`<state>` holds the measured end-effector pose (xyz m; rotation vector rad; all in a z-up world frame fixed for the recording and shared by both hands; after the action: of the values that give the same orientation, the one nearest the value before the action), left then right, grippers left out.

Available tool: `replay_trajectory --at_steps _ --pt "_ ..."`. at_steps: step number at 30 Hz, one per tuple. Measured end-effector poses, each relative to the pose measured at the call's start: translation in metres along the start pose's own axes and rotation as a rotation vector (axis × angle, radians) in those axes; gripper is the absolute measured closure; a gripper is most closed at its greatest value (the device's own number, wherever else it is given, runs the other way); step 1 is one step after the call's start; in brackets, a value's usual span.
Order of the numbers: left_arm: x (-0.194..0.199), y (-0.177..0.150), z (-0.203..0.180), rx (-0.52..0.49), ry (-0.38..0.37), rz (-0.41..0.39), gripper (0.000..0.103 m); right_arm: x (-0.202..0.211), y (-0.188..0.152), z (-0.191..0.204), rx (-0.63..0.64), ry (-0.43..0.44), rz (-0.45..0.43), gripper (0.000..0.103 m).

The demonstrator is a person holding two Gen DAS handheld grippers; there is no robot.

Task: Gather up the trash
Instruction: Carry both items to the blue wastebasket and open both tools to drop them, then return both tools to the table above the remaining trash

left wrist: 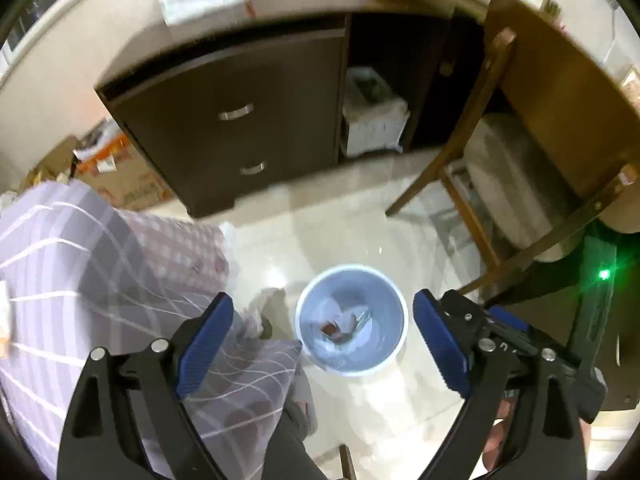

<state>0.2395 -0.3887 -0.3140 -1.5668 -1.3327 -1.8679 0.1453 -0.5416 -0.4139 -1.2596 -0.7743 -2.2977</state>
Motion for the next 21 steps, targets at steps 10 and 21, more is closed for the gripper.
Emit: replay_trajectory --at_steps 10,21 --pt "0.114 -0.006 0.027 0.018 0.017 -0.238 0.011 0.110 -0.002 0.095 0.186 0.048 -0.191 0.006" --pt "0.201 -0.036 0.102 0.107 0.075 -0.386 0.010 0.173 -0.036 0.200 0.397 0.100 -0.281 0.006"
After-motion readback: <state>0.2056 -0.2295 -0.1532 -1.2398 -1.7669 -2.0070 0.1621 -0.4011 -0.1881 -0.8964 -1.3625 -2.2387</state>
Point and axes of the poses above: each gripper's, at about its wrist camera, not at the fingertips, and x roughly against the way its jaws point, z to its left, y to its top, the point moved 6 cm from there along -x, roughly the way its jaws point, and after that the axes turned 3 degrees about -y, right-handed, at the moved point
